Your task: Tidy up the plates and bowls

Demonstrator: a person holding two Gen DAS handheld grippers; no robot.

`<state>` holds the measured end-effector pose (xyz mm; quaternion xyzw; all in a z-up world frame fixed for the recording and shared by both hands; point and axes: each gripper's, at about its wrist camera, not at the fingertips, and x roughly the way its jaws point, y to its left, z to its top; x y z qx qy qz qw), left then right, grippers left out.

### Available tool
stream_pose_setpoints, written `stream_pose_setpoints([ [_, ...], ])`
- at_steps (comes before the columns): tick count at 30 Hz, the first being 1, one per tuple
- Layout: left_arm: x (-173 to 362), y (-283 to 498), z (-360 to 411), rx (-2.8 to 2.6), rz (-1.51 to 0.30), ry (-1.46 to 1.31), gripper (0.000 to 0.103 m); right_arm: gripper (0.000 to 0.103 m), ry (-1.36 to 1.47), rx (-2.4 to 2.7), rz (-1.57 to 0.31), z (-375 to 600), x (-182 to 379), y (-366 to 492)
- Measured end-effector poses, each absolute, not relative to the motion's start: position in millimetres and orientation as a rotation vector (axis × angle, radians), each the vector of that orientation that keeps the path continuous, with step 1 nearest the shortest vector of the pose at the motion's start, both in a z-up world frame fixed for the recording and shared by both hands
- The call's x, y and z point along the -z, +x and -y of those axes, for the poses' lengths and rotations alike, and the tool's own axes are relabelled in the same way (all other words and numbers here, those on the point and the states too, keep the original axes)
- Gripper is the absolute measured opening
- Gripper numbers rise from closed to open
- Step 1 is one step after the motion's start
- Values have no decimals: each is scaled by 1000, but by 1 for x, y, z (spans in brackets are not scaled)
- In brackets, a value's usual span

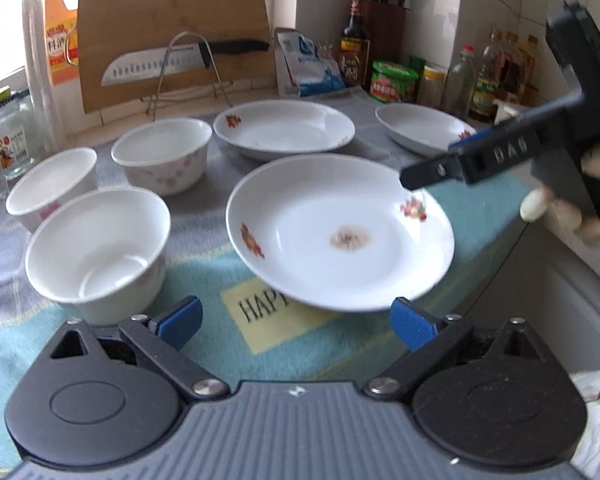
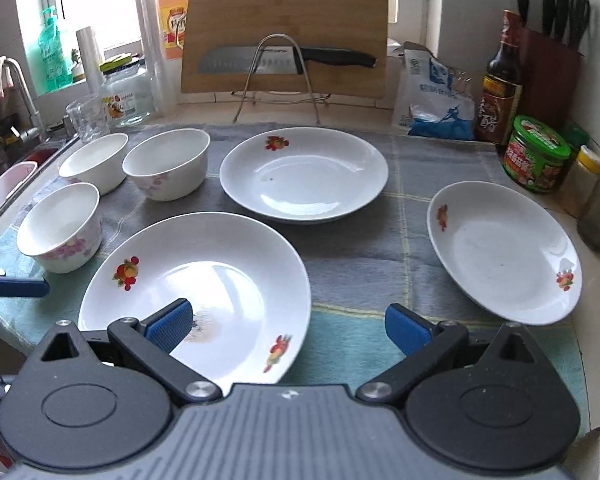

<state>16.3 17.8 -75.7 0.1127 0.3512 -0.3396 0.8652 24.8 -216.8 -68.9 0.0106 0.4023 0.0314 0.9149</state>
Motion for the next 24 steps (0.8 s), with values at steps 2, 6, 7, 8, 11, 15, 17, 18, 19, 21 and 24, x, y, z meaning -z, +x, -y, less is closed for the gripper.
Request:
stream_pose_setpoints([
  [2,82,17,-16,721,-746,238,100,103,19,-66,-837,213,69,27],
  [6,94,14,-5,724,-726,277,100,103,20,-84,-853,212,72,30],
  [7,97,13,-3,725,-719,290,100,103,17,-90,-859,213,74,30],
  [8,100,12,1,720,-709,306,100,103,14,-91,-863,214,76,31],
  [11,105,8,11,725,-664,355,100,103,18,-102,-880,219,79,33],
  [15,112,7,20,748,-631,379,100,103,31,-140,-884,225,81,37],
  [17,114,6,23,761,-614,369,100,103,36,-166,-891,228,82,42],
  [18,115,6,24,766,-612,366,100,103,35,-176,-894,229,83,44],
  [19,116,6,25,770,-610,361,100,103,32,-185,-898,229,84,47],
  [21,116,6,26,773,-611,347,102,103,25,-213,-905,229,85,53],
  [24,117,10,27,773,-643,338,103,103,16,-256,-914,228,88,63],
])
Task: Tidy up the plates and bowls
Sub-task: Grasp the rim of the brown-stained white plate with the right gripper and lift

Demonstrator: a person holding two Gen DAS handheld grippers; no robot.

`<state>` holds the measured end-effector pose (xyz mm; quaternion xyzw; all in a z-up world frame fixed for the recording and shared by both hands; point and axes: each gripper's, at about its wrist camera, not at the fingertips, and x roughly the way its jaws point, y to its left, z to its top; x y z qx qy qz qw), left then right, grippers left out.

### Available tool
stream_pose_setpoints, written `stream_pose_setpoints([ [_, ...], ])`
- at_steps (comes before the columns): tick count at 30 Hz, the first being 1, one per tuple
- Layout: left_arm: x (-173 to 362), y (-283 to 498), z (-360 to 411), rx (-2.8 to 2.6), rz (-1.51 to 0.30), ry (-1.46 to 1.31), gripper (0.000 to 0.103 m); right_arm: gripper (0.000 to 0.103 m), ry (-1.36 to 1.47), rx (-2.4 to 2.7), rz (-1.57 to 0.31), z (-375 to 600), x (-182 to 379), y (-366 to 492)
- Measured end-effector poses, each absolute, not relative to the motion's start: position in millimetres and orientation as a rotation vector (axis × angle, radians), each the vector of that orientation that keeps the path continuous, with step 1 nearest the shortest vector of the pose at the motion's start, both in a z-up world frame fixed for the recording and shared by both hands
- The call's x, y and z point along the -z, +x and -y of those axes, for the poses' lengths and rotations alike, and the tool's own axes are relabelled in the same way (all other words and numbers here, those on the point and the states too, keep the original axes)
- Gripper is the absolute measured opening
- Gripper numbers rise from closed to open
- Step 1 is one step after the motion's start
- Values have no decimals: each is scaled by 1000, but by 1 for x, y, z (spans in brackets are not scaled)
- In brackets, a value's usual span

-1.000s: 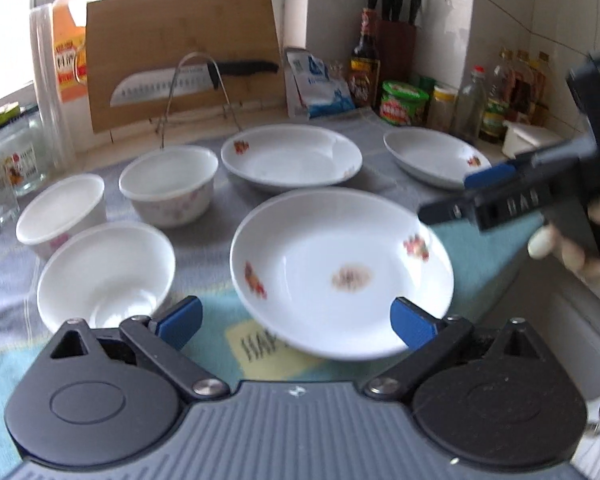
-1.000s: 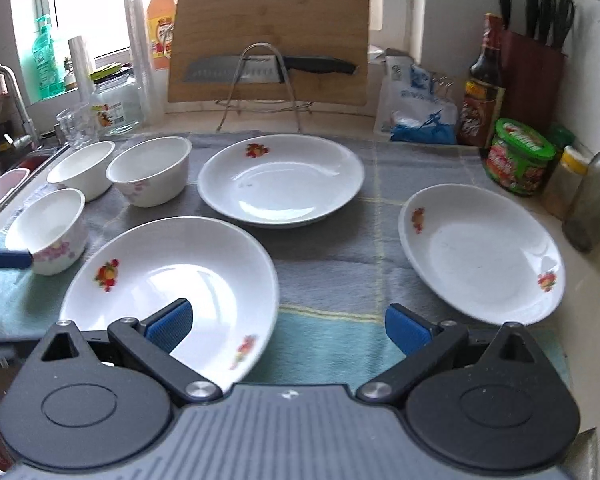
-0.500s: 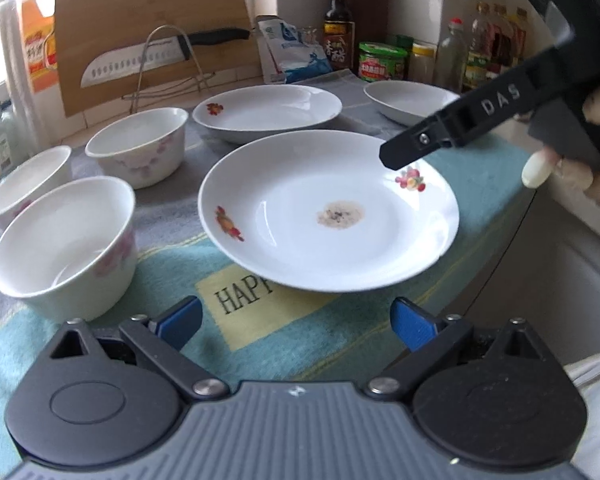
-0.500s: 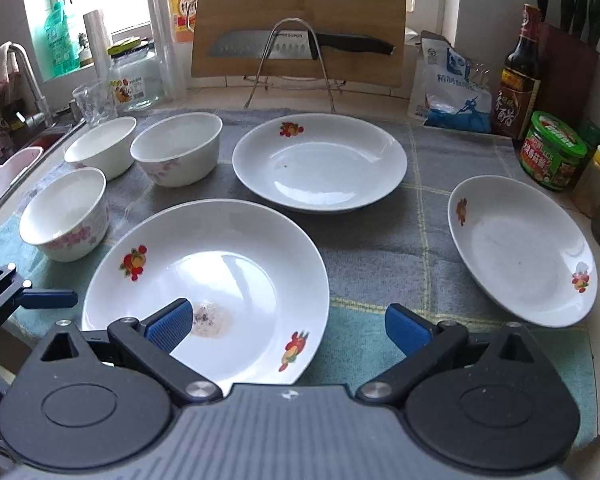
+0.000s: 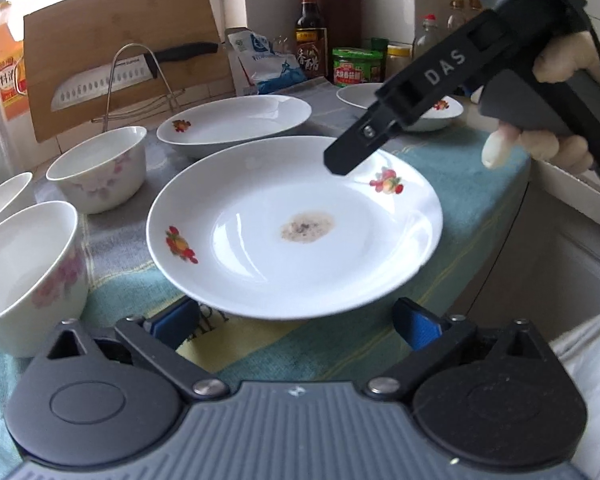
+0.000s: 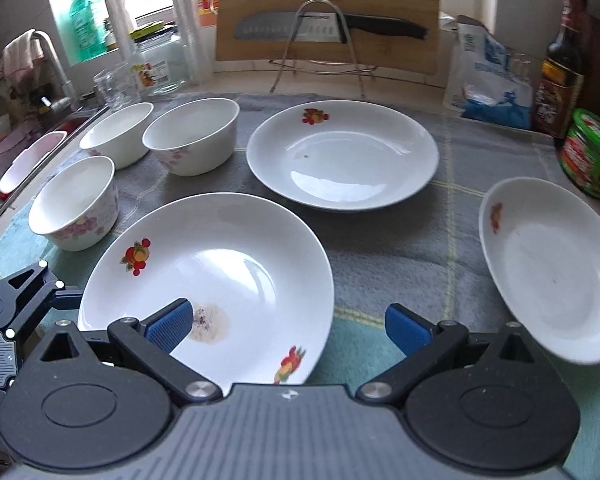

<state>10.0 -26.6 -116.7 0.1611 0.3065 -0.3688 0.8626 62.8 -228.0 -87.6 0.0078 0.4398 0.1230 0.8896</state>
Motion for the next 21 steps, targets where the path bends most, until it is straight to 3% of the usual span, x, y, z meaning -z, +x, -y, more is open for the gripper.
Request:
stream_pose_setpoints([
  [21,114,15,24,784,-588,362,102,103,89,-557,-1055,224,109,118],
])
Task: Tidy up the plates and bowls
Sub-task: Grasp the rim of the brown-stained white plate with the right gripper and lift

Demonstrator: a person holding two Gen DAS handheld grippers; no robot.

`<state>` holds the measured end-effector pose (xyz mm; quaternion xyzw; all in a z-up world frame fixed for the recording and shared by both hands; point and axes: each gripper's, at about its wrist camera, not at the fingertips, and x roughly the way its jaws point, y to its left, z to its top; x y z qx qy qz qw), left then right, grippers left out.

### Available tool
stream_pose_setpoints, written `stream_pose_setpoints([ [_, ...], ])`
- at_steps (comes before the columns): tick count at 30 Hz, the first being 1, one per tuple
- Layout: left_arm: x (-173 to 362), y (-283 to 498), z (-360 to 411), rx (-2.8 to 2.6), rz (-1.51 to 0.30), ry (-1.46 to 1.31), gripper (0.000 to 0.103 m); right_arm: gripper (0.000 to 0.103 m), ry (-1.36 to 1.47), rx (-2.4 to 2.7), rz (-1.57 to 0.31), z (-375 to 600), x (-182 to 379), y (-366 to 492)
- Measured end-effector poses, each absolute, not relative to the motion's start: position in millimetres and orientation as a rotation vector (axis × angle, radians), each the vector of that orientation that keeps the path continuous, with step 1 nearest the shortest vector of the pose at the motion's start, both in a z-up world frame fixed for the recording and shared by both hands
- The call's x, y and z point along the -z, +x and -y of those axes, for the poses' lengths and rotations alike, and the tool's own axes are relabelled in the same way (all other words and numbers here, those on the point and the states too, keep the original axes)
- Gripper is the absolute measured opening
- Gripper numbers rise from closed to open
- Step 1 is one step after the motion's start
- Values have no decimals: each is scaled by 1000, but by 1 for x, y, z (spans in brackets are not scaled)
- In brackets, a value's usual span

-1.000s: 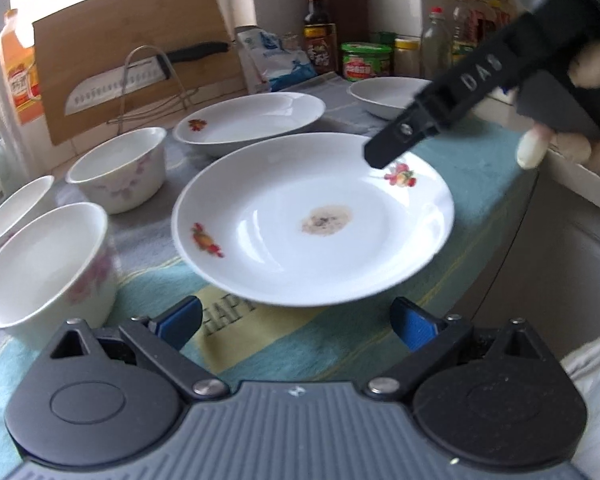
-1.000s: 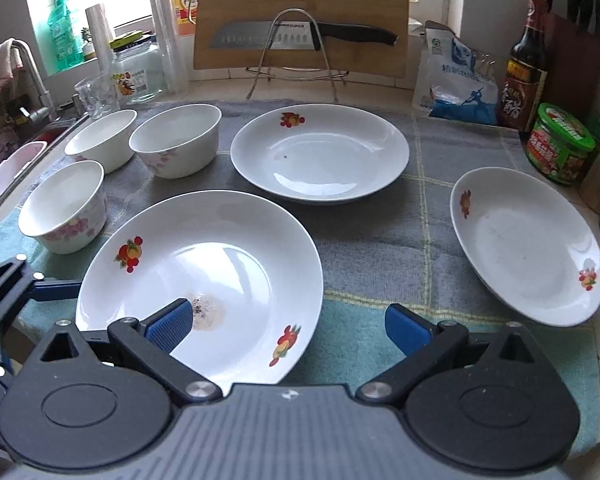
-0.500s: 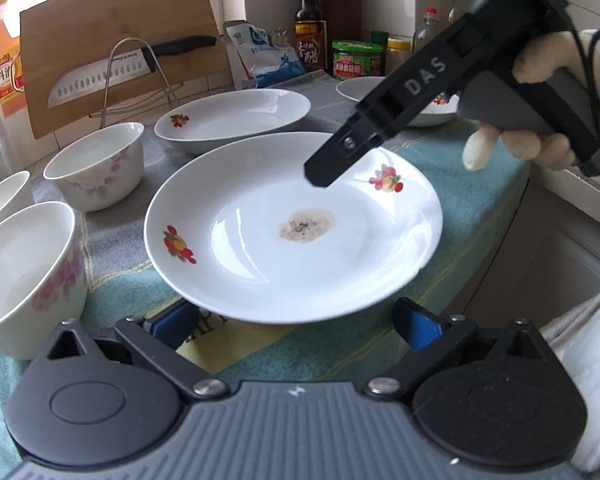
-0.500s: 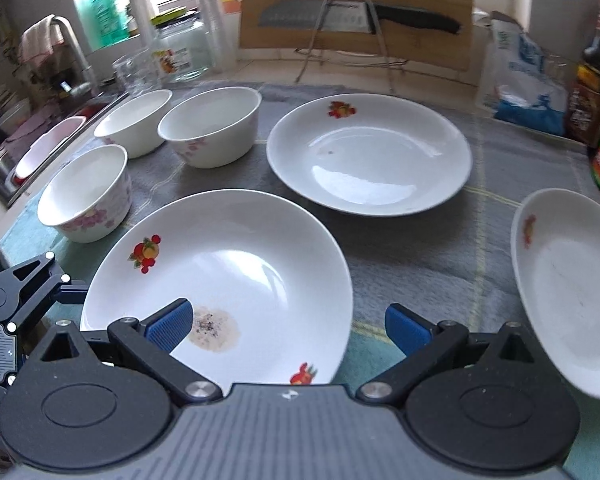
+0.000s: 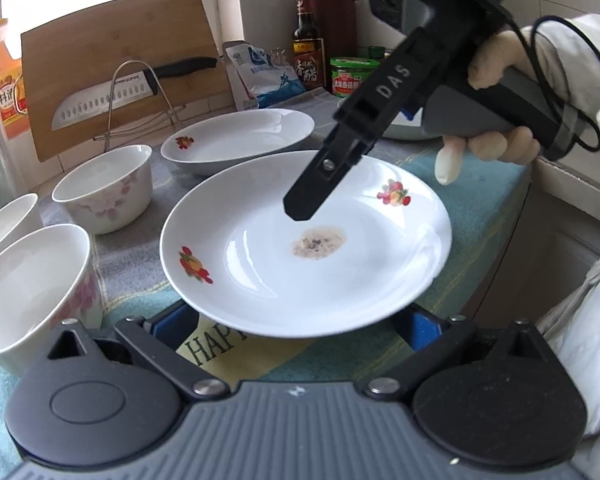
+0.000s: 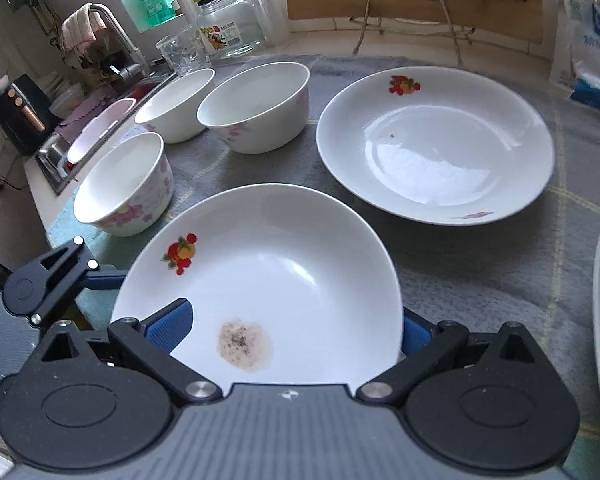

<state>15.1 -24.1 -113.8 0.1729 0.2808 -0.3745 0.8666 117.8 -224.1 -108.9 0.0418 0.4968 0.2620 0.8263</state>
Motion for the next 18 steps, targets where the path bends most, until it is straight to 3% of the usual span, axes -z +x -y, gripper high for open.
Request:
stream_pose_setpoints([
  [18,114,20,24,812,-599,360,103,103,163,-651,-1129,232,108,148],
])
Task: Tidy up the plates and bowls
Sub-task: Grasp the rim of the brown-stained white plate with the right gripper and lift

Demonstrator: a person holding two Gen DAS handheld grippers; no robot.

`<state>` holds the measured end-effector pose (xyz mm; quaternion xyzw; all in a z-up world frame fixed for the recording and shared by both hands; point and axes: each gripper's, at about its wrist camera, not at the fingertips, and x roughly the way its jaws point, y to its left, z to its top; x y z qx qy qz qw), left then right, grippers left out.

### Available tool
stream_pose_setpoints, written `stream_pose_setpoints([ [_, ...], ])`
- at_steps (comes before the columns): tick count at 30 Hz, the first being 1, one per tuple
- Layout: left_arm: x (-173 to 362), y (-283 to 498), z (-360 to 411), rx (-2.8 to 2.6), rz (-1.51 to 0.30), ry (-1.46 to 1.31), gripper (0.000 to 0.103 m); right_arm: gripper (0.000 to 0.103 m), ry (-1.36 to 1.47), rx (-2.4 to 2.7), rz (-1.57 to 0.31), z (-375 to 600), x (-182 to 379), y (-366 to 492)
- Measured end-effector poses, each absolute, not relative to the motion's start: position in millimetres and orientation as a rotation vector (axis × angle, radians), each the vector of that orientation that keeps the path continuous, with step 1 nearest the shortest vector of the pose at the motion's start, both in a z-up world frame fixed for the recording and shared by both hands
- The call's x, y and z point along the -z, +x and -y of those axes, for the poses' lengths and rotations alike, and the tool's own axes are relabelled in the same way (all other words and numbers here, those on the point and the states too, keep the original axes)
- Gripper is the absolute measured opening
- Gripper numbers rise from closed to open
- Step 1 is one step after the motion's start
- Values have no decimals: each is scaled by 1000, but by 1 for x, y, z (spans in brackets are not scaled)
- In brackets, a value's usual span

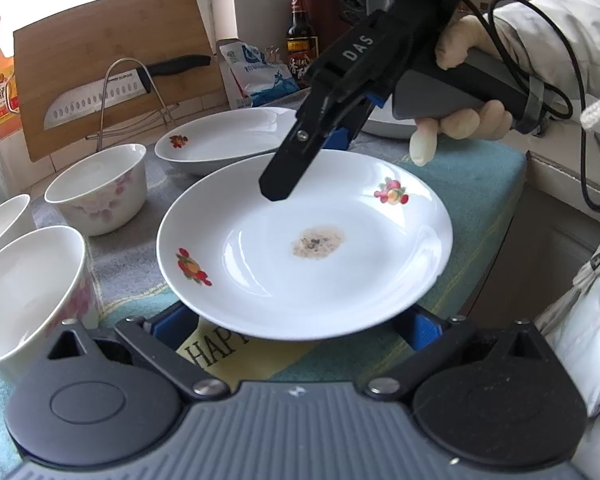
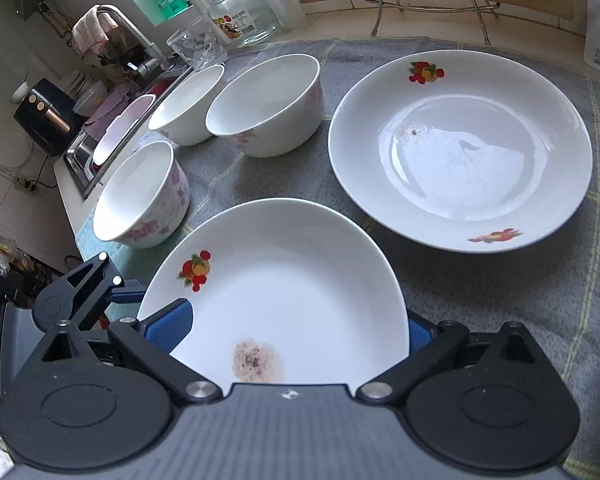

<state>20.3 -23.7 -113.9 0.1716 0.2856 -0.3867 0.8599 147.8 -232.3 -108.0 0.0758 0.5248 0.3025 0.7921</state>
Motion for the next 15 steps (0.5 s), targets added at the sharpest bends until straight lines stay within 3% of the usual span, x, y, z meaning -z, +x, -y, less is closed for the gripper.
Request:
stream_pose_setpoints([
  [15,104,20,27,832,-589,385,103,103,172,-633,-1140,238,102,144],
])
